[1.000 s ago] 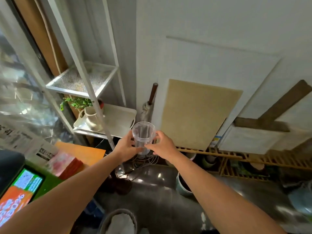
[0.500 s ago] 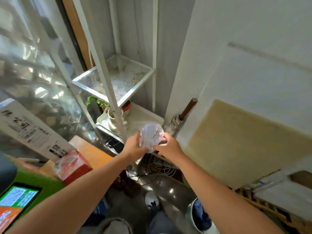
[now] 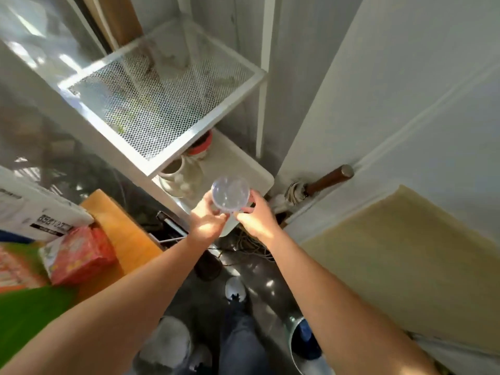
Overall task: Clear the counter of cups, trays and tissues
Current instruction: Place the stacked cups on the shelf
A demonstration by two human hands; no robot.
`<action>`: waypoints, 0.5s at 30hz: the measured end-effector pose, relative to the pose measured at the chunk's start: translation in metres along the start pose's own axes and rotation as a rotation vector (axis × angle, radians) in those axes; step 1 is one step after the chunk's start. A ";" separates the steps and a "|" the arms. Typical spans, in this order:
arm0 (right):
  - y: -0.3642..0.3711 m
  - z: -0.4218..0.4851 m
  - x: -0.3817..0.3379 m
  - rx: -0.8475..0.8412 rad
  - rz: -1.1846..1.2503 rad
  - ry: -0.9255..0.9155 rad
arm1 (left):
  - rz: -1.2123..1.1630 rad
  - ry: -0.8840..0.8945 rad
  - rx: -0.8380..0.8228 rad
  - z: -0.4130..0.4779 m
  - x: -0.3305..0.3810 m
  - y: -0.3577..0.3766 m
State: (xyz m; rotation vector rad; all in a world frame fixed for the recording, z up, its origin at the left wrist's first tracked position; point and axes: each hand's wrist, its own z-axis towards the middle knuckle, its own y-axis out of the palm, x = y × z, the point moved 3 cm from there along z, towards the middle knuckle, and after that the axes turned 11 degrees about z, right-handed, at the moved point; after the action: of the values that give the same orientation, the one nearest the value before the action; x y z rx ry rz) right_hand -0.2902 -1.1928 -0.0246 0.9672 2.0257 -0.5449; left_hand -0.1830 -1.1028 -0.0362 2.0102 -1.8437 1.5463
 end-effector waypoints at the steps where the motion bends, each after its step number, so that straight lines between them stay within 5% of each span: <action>1: -0.002 0.003 0.001 -0.005 0.001 0.012 | -0.005 0.014 0.048 0.007 0.000 0.003; 15: -0.005 0.055 0.038 -0.084 0.024 0.090 | 0.025 0.024 0.115 0.037 0.002 0.012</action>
State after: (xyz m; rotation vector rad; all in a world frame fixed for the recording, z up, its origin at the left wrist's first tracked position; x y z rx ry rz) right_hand -0.2817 -1.2151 -0.0875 0.9801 2.0964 -0.4069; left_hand -0.1695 -1.1295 -0.0605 2.0123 -1.8178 1.7129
